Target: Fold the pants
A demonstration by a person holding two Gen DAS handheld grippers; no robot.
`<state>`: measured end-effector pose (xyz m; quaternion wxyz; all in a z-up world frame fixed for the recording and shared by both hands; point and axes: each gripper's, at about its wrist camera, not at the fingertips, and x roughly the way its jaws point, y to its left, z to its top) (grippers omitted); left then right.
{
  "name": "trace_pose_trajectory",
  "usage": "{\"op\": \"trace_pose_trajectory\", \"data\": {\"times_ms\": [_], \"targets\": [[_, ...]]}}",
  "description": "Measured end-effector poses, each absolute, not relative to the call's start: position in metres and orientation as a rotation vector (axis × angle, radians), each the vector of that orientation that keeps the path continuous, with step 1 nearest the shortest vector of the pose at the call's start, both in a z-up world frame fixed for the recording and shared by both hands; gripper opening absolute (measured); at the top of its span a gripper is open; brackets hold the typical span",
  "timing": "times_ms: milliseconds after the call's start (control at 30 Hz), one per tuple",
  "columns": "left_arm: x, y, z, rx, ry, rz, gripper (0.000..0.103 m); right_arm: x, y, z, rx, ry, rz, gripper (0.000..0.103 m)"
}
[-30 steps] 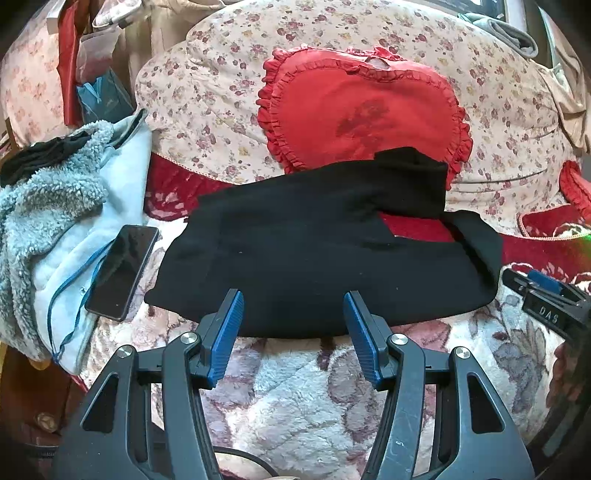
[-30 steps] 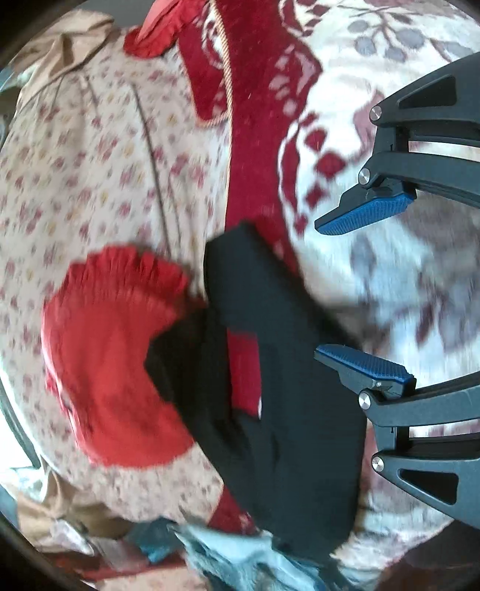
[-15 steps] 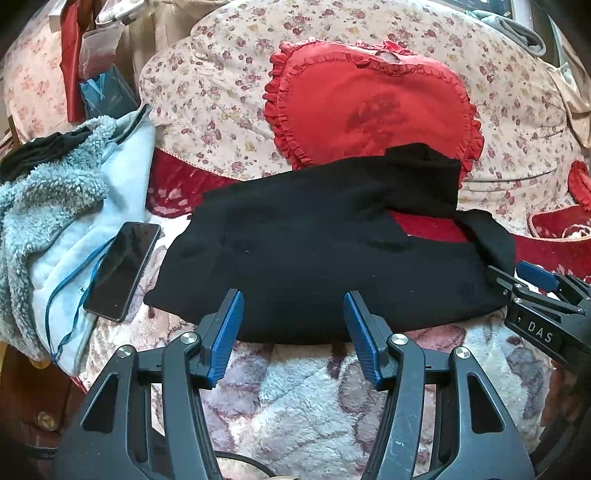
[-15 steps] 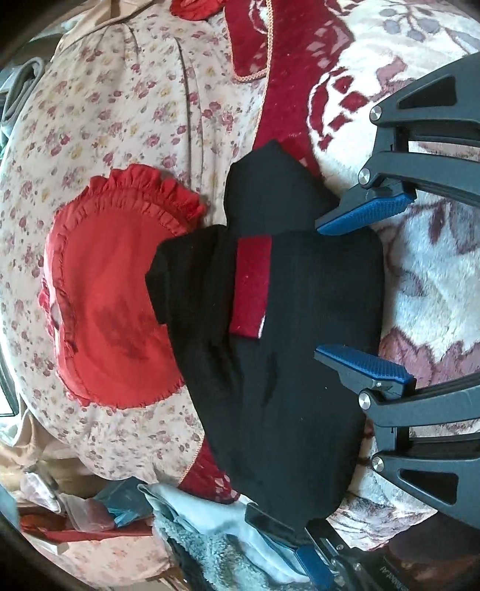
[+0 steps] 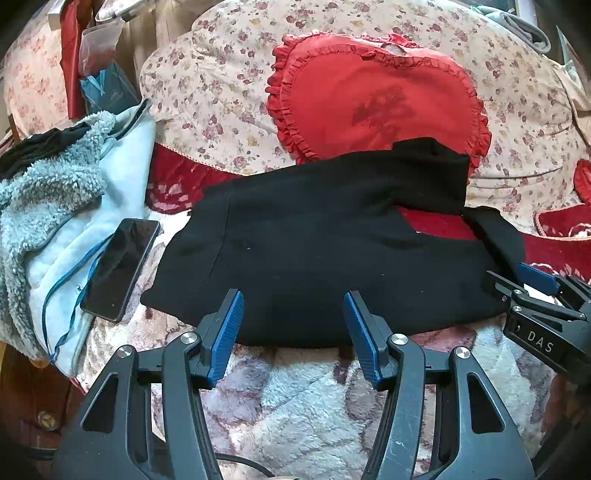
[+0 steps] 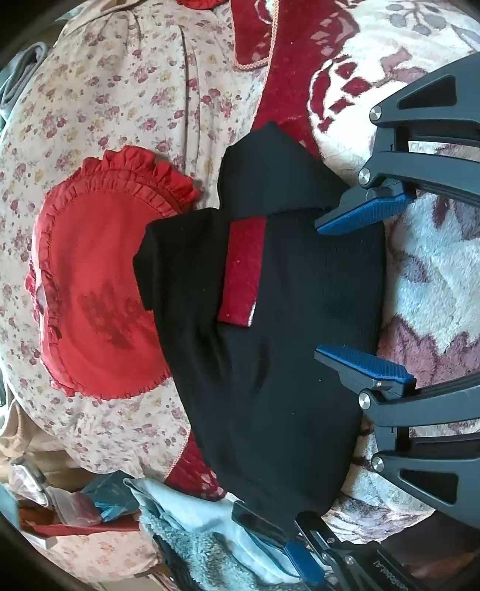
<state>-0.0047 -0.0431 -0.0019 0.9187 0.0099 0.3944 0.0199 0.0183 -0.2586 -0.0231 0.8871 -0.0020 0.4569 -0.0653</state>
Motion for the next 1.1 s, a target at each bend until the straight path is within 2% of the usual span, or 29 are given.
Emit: {"op": "trace_pose_trajectory", "data": {"times_ms": [533,833,1100], "targets": [[0.012,0.009,-0.028,-0.106,0.910,0.094,0.056,0.028,-0.271,-0.047,0.019,1.014,-0.144,0.060],[0.023,0.039,-0.040,-0.294,0.963,0.099,0.056,0.020,-0.313,-0.034,0.166,0.988,-0.146,0.055],[0.034,0.043,-0.056,-0.367,1.004,0.115,0.057,0.033,-0.339,-0.005,0.121,0.954,-0.237,0.055]]}}
